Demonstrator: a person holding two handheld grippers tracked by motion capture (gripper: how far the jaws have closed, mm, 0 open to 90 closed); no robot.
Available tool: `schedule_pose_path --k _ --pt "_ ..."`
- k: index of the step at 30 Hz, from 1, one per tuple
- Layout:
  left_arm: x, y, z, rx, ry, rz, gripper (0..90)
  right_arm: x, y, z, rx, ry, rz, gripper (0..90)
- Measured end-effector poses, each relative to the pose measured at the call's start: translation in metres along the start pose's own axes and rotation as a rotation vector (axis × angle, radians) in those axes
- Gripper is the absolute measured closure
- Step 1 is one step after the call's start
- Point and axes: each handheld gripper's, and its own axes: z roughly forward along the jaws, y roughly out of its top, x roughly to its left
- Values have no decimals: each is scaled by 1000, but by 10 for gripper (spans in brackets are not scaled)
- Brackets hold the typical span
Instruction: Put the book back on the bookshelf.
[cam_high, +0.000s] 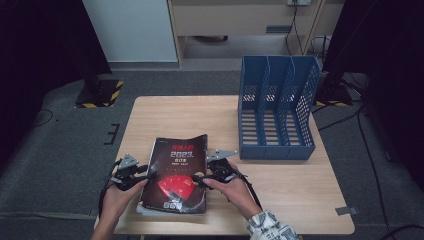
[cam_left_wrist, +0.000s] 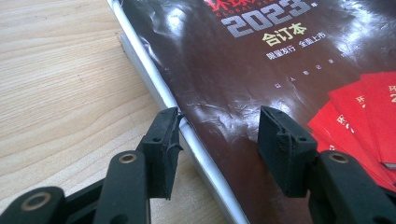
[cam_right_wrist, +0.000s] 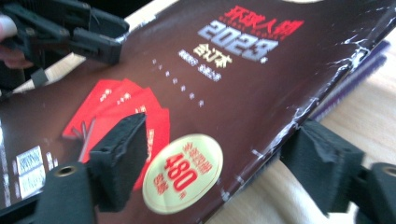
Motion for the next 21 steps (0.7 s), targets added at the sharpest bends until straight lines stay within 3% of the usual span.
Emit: schedule_pose_path --k 5,11,21 --pt "1 0 0 -2 -4 -1 487 1 14 9 28 2 1 279" --pt "2 -1 0 -6 -10 -8 489 2 36 26 68 17 35 308" --pt "2 -1 0 -9 -15 -14 492 9 43 46 127 1 33 358"
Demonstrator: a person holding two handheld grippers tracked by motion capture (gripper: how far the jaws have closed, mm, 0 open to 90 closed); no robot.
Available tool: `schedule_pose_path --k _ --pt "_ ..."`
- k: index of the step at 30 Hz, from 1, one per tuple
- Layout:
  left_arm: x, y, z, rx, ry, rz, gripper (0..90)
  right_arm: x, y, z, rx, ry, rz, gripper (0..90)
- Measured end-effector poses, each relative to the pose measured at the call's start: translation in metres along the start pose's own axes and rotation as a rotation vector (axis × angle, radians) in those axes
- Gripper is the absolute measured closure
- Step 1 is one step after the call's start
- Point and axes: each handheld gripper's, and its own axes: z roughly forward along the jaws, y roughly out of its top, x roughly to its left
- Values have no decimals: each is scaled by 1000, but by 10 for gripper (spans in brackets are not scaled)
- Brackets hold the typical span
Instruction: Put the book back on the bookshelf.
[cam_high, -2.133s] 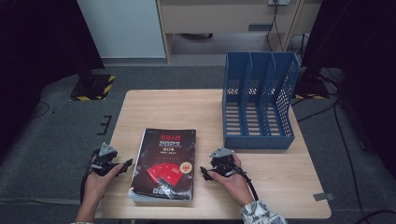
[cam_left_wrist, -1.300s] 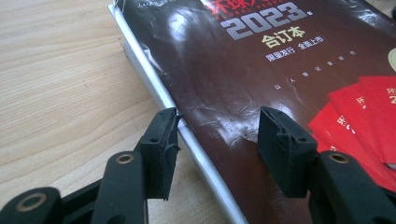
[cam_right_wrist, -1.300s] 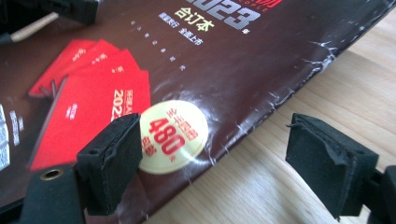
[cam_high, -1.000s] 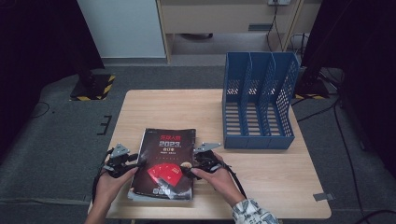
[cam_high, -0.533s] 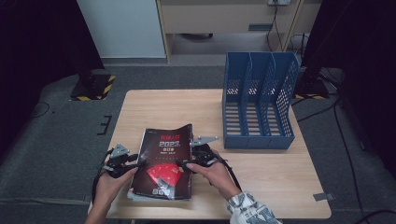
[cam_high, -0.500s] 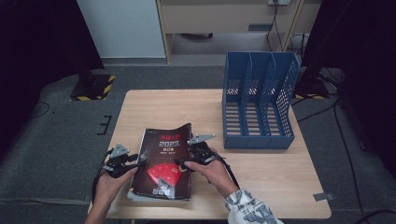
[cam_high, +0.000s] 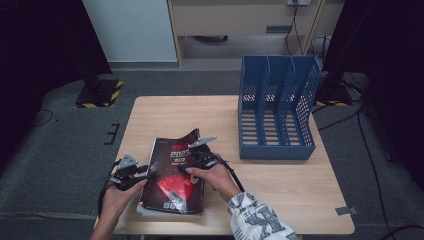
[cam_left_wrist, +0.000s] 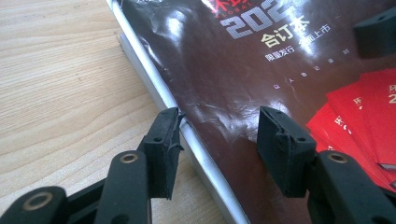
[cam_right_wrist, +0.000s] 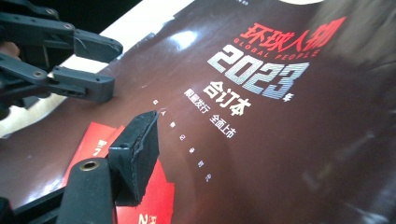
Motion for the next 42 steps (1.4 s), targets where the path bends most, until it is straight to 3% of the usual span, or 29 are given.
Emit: schedule_pose_path --k 2,3,4,5,7,12,22,23,29,42 --pt "0 0 0 -1 -1 -3 492 0 -1 2 18 -33 -5 441" --pt "0 0 0 -1 -1 -3 492 0 -1 2 18 -33 -5 441" --pt "0 0 0 0 -2 -4 492 0 -1 1 17 -57 -6 545" --pt "0 0 0 0 -3 -5 492 0 -1 1 17 -57 -6 545" --pt "0 0 0 0 -8 -4 492 -3 0 -1 -2 -72 11 664" --pt "3 0 -1 -18 -23 -8 495 -1 3 -7 -72 -63 13 789" --pt "6 1 0 -65 -32 -29 312 12 14 -21 -128 -59 -52 832" --pt "7 1 0 -81 -41 -29 292 17 18 -27 -140 -56 -83 838" --pt "8 3 1 -139 -86 -43 239 29 26 -39 -173 -56 -152 848" --pt "7 3 8 -135 -116 -40 207 41 44 -57 -235 -27 -237 864"
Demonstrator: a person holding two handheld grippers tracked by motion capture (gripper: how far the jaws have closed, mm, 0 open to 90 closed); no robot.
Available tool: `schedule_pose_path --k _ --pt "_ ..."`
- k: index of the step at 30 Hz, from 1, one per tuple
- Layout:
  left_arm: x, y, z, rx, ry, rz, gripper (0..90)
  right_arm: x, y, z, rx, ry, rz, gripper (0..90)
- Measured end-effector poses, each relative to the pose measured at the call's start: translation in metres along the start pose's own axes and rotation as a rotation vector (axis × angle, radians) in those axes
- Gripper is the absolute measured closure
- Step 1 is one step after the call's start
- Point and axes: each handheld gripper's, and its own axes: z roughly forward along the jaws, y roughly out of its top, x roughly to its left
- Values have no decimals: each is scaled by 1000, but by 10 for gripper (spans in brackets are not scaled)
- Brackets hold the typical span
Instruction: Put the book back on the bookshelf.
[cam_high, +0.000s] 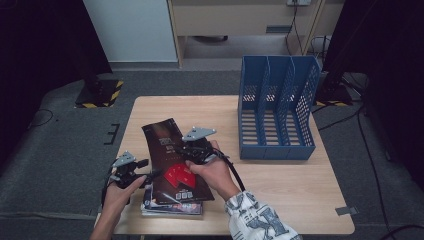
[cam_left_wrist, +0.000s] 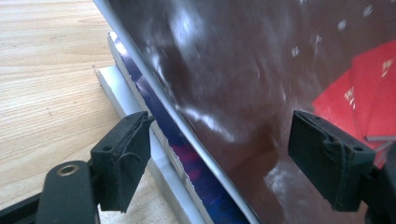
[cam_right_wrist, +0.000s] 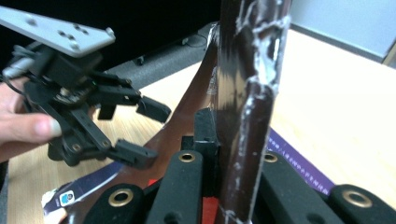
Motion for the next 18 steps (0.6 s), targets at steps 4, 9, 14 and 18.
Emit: schedule_pose_path --k 4,9,14,18 --pt "-1 2 0 -24 -19 2 210 2 5 -3 -15 9 -15 865" --pt "-2 3 2 -35 -31 9 204 5 15 -10 -61 34 -41 866" --pt "-1 3 3 -47 -56 4 220 6 20 -14 -88 54 -58 866" --pt "-1 4 2 -56 -85 -2 256 7 22 -14 -96 62 -62 867"
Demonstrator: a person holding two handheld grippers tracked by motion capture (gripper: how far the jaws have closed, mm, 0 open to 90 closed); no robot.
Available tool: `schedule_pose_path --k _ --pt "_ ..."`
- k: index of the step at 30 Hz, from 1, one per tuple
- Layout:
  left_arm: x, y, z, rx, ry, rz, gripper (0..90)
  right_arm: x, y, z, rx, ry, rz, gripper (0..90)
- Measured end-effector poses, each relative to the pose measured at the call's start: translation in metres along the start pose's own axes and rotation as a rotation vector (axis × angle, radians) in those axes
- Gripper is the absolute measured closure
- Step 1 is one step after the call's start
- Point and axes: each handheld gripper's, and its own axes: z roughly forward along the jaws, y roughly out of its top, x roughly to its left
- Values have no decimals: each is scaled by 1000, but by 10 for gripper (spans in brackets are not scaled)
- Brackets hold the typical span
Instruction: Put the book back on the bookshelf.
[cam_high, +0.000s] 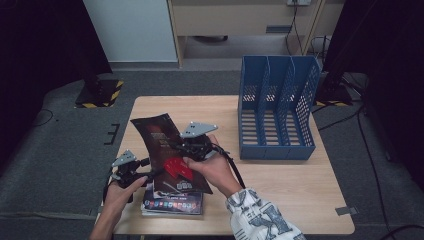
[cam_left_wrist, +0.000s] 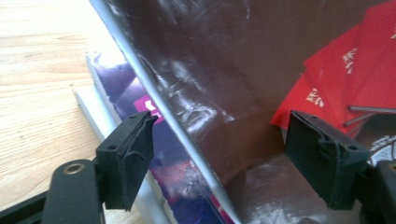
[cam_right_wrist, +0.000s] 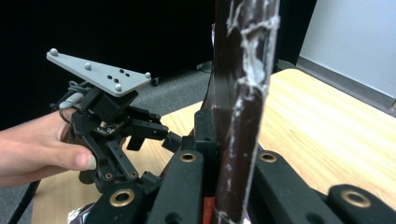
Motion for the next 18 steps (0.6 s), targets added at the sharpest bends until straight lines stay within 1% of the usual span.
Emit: schedule_pose_path --k 1,2,3,4,5,6,7,8,12,13,15,16,17,18 --pt "1 0 -1 -8 -9 -13 308 1 1 0 -4 1 -5 866" --pt "1 0 -1 -8 -9 -13 357 1 1 0 -6 4 -5 866" --pt "1 1 -2 -13 -14 -17 357 1 1 0 -6 4 -5 866" --pt "3 1 -5 -14 8 -14 439 1 1 0 -10 7 -8 867" --pt "3 2 -7 -13 18 -11 496 1 1 1 -12 6 -9 867" --pt "3 2 -7 -13 18 -11 550 1 1 1 -12 6 -9 867" --pt "4 3 -11 -17 36 -13 610 1 1 1 -14 8 -16 868" --pt "4 3 -11 -17 36 -13 656 1 1 1 -14 8 -16 868" --pt "3 6 -15 -25 42 -4 749 0 0 0 -17 6 -18 868" --pt "3 8 -17 -32 48 -16 769 -1 0 -1 -20 2 -15 868" --pt "3 9 -19 -37 50 -19 818 -2 0 -1 -24 -2 -14 868" --pt "3 10 -20 -43 55 -20 818 -3 0 -2 -25 -4 -15 867" --pt "2 11 -23 -54 67 -5 844 -5 0 -3 -28 -16 -10 868" --pt "2 11 -23 -54 67 -5 847 -6 0 -4 -30 -16 -10 868"
